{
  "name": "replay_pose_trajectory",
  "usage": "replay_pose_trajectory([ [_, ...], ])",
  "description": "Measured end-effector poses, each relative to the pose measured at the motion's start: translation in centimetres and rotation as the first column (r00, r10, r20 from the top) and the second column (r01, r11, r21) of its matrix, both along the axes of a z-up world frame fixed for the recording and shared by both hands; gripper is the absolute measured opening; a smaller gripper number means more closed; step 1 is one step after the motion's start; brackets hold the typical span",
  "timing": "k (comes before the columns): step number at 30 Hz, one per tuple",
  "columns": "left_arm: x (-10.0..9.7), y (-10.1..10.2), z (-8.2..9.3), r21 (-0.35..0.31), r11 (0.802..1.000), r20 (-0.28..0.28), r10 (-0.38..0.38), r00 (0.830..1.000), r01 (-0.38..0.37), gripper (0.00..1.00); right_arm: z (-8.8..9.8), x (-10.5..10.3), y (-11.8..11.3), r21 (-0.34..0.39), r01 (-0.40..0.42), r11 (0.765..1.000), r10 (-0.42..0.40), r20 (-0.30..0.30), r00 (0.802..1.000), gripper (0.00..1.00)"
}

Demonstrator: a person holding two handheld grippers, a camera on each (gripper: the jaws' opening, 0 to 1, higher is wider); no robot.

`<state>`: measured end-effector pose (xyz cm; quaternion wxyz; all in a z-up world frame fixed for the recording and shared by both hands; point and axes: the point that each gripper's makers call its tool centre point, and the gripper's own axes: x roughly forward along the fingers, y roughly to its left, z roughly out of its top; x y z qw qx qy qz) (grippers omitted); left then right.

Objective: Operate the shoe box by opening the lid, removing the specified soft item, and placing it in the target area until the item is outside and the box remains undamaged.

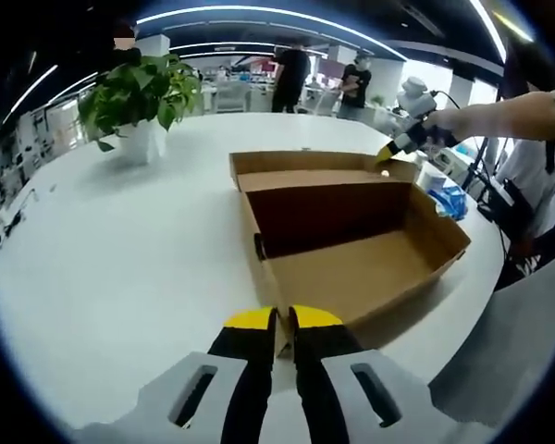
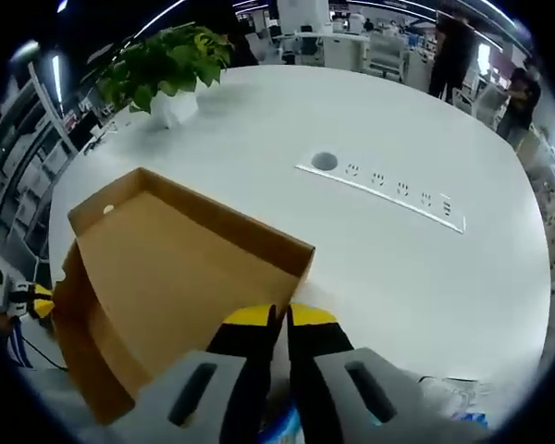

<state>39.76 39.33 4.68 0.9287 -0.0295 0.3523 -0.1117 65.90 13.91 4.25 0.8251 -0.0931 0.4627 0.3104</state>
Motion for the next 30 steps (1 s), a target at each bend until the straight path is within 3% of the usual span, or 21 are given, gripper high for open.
replay_pose_trajectory([
  [10, 0.0, 0.0, 0.0, -0.015, 1.000, 0.000, 0.006, 1.000, -0.006, 0.04, 2.0, -0.3, 0.0, 0.004, -0.034, 0.999, 0.034, 0.063, 0.997, 0.02],
  [30, 0.0, 0.1, 0.0, -0.022, 1.000, 0.002, 0.018, 1.000, -0.018, 0.04, 6.0, -1.6, -0.2, 0.060, -0.030, 0.998, 0.021, 0.142, 0.990, 0.01],
])
